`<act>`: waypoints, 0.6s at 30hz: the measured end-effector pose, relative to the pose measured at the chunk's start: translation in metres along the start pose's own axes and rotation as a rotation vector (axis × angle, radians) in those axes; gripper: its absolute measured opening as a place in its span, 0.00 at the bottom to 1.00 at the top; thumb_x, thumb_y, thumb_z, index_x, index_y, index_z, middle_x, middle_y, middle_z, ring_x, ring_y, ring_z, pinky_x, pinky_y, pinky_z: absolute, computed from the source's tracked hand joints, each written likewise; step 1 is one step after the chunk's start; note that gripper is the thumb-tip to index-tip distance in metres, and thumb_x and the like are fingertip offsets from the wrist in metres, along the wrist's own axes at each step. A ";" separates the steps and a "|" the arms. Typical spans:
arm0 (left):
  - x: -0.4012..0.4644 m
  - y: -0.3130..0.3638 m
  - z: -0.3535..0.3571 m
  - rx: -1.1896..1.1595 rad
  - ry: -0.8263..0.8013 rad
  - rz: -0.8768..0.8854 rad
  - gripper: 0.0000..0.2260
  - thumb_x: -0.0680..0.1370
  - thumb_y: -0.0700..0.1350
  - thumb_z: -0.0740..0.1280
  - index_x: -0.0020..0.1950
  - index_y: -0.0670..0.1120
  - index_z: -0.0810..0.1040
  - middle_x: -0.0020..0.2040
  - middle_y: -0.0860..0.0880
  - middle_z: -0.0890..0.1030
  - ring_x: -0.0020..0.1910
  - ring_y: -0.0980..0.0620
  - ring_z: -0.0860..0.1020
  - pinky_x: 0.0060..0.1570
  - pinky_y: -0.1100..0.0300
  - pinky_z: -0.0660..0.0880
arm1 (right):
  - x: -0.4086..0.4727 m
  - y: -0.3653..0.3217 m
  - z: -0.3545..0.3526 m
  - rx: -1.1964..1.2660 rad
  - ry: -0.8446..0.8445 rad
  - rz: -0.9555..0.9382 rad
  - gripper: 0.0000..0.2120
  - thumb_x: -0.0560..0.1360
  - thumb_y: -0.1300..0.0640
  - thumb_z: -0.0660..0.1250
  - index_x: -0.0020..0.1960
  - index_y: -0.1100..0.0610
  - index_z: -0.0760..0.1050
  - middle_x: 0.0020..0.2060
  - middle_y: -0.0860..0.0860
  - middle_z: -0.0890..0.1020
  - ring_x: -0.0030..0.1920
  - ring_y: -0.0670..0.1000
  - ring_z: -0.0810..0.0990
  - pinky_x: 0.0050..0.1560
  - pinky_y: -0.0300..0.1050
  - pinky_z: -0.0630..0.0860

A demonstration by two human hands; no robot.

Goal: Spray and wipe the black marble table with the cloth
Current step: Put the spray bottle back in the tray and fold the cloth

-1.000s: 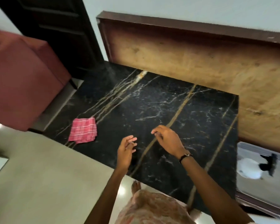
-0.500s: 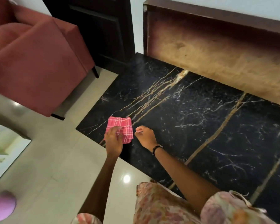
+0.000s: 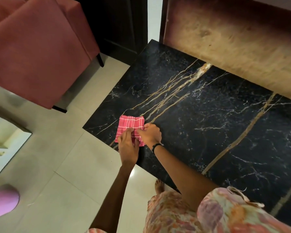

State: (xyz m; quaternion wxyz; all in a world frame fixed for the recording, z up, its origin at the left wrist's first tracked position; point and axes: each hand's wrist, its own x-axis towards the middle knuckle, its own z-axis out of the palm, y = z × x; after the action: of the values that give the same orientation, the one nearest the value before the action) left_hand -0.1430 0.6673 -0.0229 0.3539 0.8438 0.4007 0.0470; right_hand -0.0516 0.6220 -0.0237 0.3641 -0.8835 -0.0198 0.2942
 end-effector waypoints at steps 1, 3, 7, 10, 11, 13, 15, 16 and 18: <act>-0.001 0.001 0.000 -0.003 0.007 0.007 0.20 0.77 0.43 0.65 0.68 0.42 0.69 0.67 0.42 0.73 0.68 0.40 0.67 0.64 0.47 0.68 | -0.001 0.000 -0.003 0.042 -0.018 -0.007 0.14 0.70 0.48 0.73 0.50 0.56 0.81 0.46 0.52 0.85 0.47 0.52 0.83 0.50 0.51 0.80; -0.002 0.002 0.000 -0.045 0.002 0.018 0.19 0.77 0.43 0.64 0.68 0.42 0.69 0.67 0.42 0.73 0.68 0.41 0.67 0.65 0.45 0.68 | -0.004 0.003 -0.008 0.156 -0.070 -0.005 0.13 0.71 0.51 0.73 0.52 0.56 0.81 0.47 0.51 0.85 0.48 0.51 0.82 0.53 0.51 0.80; -0.003 0.009 -0.006 -0.294 -0.051 -0.013 0.19 0.78 0.44 0.63 0.68 0.45 0.68 0.66 0.43 0.72 0.66 0.44 0.70 0.66 0.42 0.69 | -0.015 0.012 -0.034 0.472 -0.227 0.063 0.04 0.72 0.58 0.71 0.47 0.54 0.79 0.44 0.52 0.84 0.45 0.50 0.82 0.47 0.44 0.78; -0.003 0.026 -0.008 -0.451 -0.084 -0.097 0.22 0.76 0.48 0.66 0.69 0.46 0.67 0.66 0.44 0.72 0.65 0.46 0.72 0.65 0.45 0.71 | -0.020 0.023 -0.068 0.604 -0.307 0.108 0.07 0.75 0.59 0.68 0.53 0.56 0.78 0.47 0.56 0.83 0.44 0.49 0.81 0.47 0.43 0.78; -0.004 0.035 -0.007 -0.486 -0.125 -0.119 0.25 0.76 0.50 0.67 0.71 0.47 0.65 0.67 0.45 0.72 0.66 0.46 0.71 0.65 0.47 0.70 | -0.022 0.027 -0.082 0.617 -0.325 0.104 0.09 0.75 0.59 0.67 0.55 0.57 0.77 0.48 0.55 0.83 0.44 0.49 0.81 0.47 0.42 0.77; -0.010 0.054 -0.006 -0.590 -0.262 -0.162 0.29 0.75 0.52 0.67 0.73 0.50 0.60 0.69 0.46 0.71 0.65 0.48 0.72 0.64 0.49 0.70 | -0.028 0.039 -0.111 0.650 -0.362 0.085 0.11 0.76 0.59 0.66 0.58 0.57 0.76 0.49 0.54 0.83 0.48 0.49 0.82 0.51 0.43 0.77; -0.019 0.073 -0.002 -0.738 -0.430 -0.228 0.32 0.74 0.54 0.67 0.74 0.52 0.58 0.68 0.47 0.73 0.62 0.49 0.75 0.63 0.49 0.71 | -0.033 0.055 -0.137 0.686 -0.396 0.076 0.11 0.76 0.60 0.64 0.58 0.57 0.76 0.49 0.52 0.83 0.50 0.50 0.82 0.55 0.47 0.76; -0.025 0.084 0.002 -0.796 -0.511 -0.257 0.32 0.73 0.55 0.67 0.74 0.53 0.59 0.66 0.47 0.75 0.60 0.49 0.77 0.62 0.49 0.72 | -0.036 0.064 -0.150 0.705 -0.398 0.076 0.10 0.75 0.60 0.64 0.57 0.57 0.76 0.49 0.53 0.83 0.51 0.51 0.81 0.58 0.50 0.75; -0.038 0.106 0.011 -0.845 -0.632 -0.274 0.31 0.71 0.57 0.67 0.72 0.52 0.64 0.63 0.47 0.79 0.58 0.49 0.79 0.60 0.49 0.74 | -0.041 0.083 -0.175 0.760 -0.372 0.085 0.11 0.74 0.59 0.64 0.55 0.56 0.76 0.50 0.55 0.81 0.52 0.53 0.80 0.62 0.56 0.73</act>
State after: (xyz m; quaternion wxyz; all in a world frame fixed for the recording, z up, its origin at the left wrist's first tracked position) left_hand -0.0957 0.5886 0.0439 0.7683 0.5411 0.3274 -0.0984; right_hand -0.0071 0.4406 0.0410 0.6418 -0.6182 0.0611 0.4497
